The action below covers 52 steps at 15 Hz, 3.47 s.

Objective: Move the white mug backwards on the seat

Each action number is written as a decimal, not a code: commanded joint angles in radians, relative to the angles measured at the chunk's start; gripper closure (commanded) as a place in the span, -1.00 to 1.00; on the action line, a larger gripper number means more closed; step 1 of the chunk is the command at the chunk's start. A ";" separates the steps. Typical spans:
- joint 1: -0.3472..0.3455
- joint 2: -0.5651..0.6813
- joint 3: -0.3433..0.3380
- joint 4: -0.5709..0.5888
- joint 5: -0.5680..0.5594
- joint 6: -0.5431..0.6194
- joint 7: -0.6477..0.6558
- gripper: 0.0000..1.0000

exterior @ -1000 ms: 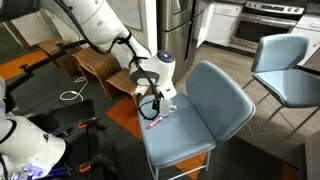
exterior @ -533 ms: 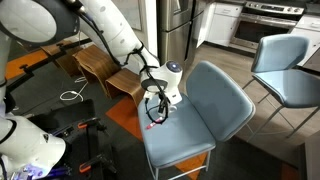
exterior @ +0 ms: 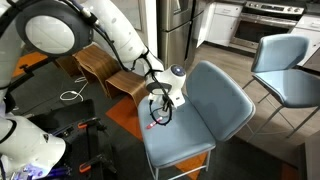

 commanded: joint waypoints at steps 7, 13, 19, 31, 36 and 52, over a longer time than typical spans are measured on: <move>0.015 -0.009 -0.021 0.031 -0.006 -0.028 0.010 0.95; 0.070 0.006 -0.114 0.092 -0.079 -0.051 0.082 0.95; 0.074 0.075 -0.170 0.230 -0.123 -0.103 0.154 0.95; 0.069 0.214 -0.189 0.421 -0.133 -0.191 0.190 0.95; 0.075 0.184 -0.198 0.366 -0.132 -0.162 0.201 0.95; 0.077 0.100 -0.201 0.282 -0.138 -0.174 0.185 -0.53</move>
